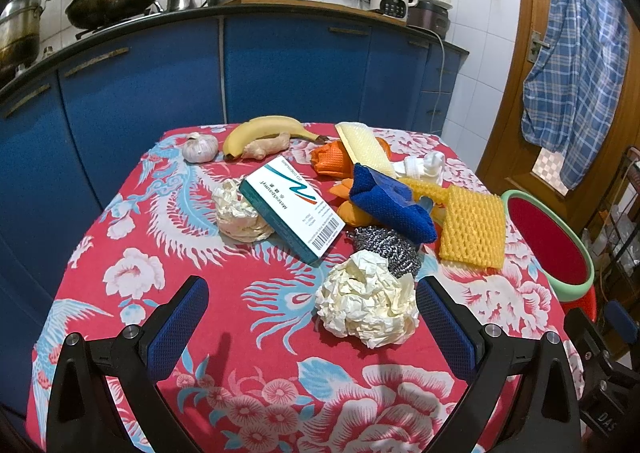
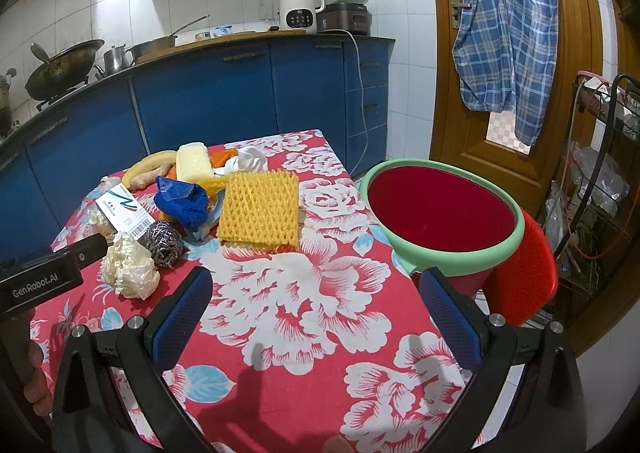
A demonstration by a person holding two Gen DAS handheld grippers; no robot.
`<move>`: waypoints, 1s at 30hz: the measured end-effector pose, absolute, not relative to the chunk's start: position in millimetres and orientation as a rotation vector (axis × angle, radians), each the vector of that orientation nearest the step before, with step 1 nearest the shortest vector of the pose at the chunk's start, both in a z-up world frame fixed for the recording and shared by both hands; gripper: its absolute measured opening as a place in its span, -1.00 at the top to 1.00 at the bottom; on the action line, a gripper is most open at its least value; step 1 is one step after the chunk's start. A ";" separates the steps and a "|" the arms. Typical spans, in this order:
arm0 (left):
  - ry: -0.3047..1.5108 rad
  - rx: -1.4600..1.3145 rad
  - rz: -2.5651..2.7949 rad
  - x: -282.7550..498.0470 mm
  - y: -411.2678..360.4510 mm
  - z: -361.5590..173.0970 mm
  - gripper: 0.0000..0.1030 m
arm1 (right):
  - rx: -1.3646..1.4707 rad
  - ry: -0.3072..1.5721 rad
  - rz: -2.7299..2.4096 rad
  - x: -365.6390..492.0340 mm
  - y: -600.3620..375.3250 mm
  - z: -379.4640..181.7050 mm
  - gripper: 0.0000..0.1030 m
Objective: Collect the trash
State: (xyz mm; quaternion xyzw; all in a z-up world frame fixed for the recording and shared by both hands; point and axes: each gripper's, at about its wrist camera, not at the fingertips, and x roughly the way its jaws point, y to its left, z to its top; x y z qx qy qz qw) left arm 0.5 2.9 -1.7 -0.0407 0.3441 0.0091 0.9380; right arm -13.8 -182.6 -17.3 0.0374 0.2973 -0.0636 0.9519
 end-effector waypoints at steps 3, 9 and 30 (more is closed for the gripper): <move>0.700 -0.082 0.019 1.3 4.3 -3.6 -0.99 | 0.075 0.604 -0.130 -14.5 -184.9 -17.2 -0.98; 0.696 -0.081 0.022 0.4 3.8 -4.2 -0.99 | 0.081 0.590 -0.130 -14.5 -185.3 -11.7 -0.98; 0.692 -0.081 0.023 -0.5 3.0 -1.7 -0.99 | 0.080 0.581 -0.130 -15.2 -184.0 -10.5 -0.98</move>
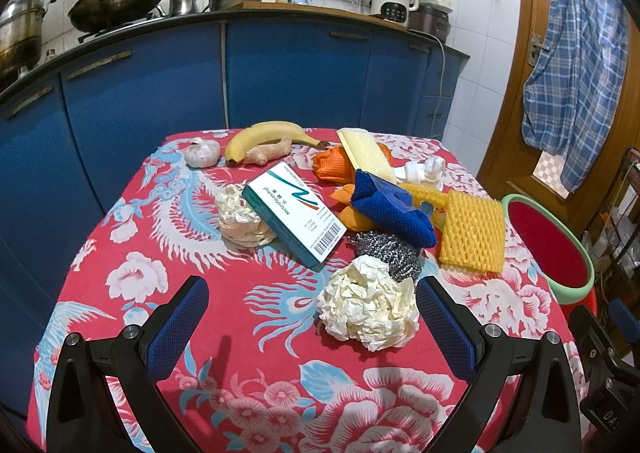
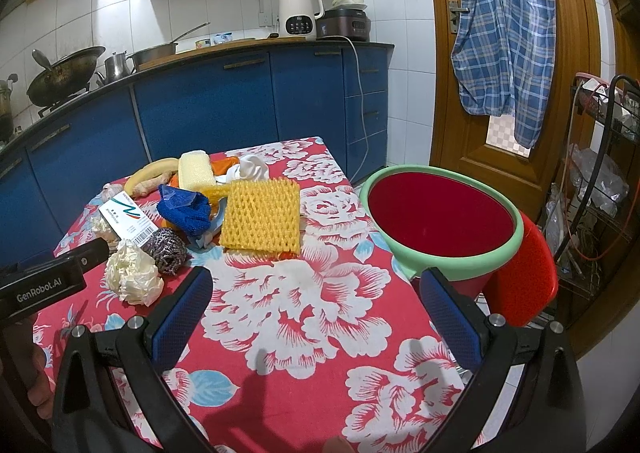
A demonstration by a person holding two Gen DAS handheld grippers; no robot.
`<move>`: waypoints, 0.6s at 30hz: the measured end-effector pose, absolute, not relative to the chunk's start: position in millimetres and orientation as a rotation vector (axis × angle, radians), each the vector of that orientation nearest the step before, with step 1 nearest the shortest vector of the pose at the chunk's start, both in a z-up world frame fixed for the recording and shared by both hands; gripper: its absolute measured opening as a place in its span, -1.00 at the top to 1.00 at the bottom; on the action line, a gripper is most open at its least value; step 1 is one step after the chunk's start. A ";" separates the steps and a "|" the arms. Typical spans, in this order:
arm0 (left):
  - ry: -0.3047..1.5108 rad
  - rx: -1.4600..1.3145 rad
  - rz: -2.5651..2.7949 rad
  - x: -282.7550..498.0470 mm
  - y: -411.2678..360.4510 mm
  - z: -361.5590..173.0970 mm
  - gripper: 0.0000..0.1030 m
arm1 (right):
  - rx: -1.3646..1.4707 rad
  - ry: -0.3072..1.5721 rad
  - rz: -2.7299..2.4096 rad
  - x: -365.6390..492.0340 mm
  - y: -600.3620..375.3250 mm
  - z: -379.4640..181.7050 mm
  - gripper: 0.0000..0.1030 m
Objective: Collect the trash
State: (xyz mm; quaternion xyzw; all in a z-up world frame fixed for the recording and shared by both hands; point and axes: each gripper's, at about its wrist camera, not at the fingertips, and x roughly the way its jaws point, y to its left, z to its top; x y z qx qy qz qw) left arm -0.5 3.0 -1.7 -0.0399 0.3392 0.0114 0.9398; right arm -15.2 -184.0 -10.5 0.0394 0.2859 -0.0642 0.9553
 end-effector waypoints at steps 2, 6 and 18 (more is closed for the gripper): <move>0.692 -0.081 0.023 -0.5 3.0 -1.7 -0.99 | 0.080 0.581 -0.130 -15.2 -184.1 -10.8 -0.98; 0.692 -0.081 0.023 -0.5 3.0 -1.9 -0.99 | 0.080 0.581 -0.130 -15.0 -184.0 -11.0 -0.98; 0.731 -0.063 0.019 8.6 0.7 -8.9 -0.99 | 0.067 0.610 -0.121 -8.5 -185.5 -13.9 -0.98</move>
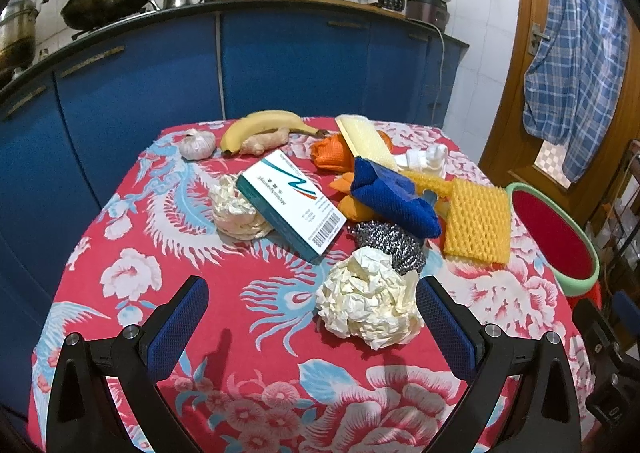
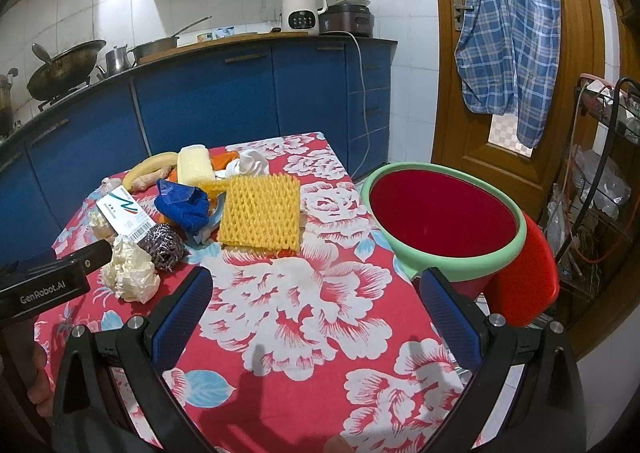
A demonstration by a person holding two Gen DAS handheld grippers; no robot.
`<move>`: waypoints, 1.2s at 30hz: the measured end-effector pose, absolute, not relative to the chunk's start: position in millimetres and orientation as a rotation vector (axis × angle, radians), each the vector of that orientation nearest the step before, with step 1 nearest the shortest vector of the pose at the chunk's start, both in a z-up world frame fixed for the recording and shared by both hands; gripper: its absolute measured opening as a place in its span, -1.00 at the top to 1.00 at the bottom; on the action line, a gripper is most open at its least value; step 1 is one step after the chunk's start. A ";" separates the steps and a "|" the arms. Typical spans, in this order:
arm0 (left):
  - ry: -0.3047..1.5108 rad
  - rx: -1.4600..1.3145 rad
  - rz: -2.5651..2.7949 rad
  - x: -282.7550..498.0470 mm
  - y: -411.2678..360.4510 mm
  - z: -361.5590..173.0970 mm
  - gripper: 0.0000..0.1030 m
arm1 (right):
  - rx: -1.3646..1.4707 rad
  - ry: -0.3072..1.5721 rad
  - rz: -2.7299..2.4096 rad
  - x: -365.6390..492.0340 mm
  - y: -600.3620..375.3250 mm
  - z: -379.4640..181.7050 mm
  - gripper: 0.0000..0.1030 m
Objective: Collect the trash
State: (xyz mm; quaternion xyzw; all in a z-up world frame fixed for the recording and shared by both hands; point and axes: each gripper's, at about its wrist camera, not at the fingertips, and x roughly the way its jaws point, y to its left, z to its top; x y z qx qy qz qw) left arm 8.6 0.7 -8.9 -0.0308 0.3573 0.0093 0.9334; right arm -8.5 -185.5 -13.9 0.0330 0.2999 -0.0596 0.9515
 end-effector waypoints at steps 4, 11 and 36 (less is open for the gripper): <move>0.753 -0.053 0.011 13.7 -1.9 -15.4 -0.99 | 0.071 0.633 -0.113 -3.2 -187.3 -19.4 -0.98; 0.796 -0.051 -0.015 25.8 -6.2 -26.8 -0.96 | 0.089 0.675 -0.115 7.6 -194.0 -28.9 -0.98; 0.810 -0.144 -0.243 31.4 -9.8 -8.7 0.17 | 0.087 0.730 -0.054 39.7 -193.7 -24.3 -0.98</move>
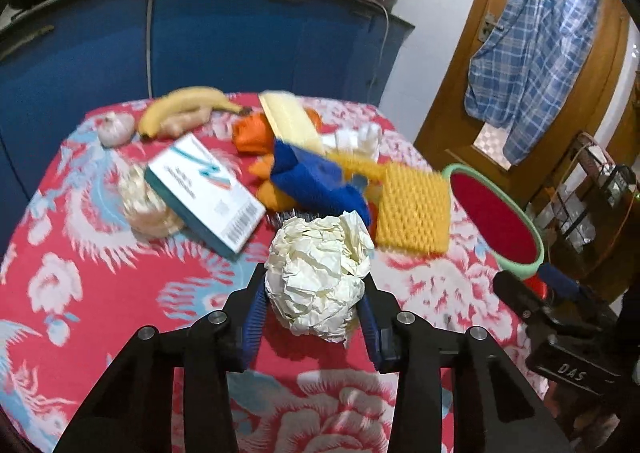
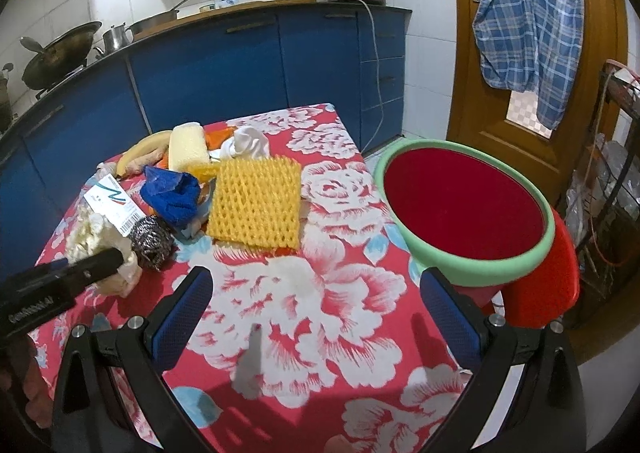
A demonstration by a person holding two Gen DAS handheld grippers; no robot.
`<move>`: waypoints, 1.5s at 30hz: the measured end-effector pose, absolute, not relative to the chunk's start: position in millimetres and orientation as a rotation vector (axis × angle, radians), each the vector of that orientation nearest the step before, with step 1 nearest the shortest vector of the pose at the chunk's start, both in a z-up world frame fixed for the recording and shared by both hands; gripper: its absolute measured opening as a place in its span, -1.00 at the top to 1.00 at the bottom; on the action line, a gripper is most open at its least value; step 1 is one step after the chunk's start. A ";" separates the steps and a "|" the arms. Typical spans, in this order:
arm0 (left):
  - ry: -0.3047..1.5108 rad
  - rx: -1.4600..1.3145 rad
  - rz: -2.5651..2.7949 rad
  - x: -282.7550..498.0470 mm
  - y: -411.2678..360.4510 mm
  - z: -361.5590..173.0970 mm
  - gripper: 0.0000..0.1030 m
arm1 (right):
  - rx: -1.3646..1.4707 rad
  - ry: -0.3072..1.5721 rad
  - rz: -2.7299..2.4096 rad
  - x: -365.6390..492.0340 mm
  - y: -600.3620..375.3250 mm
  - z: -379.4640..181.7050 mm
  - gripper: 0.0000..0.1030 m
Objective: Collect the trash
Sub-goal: 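Grasp the crumpled white paper with the left tool while the right tool grasps the yellow foam net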
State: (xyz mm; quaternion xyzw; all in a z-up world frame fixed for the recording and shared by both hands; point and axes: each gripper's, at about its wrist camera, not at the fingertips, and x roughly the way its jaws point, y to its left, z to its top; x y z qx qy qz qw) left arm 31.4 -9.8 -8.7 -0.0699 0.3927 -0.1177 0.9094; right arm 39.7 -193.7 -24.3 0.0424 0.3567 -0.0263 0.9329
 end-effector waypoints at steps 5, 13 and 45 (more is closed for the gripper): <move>0.773 -0.136 -0.214 43.5 0.4 9.2 0.17 | 0.101 0.769 -0.002 60.5 -188.1 -17.6 -0.98; 0.773 -0.141 -0.163 66.9 5.7 11.7 0.17 | 0.063 0.807 0.022 97.0 -174.6 -17.2 -0.98; 0.763 -0.126 -0.195 65.4 -9.0 24.6 0.17 | 0.168 0.866 0.149 112.1 -188.3 -28.7 0.95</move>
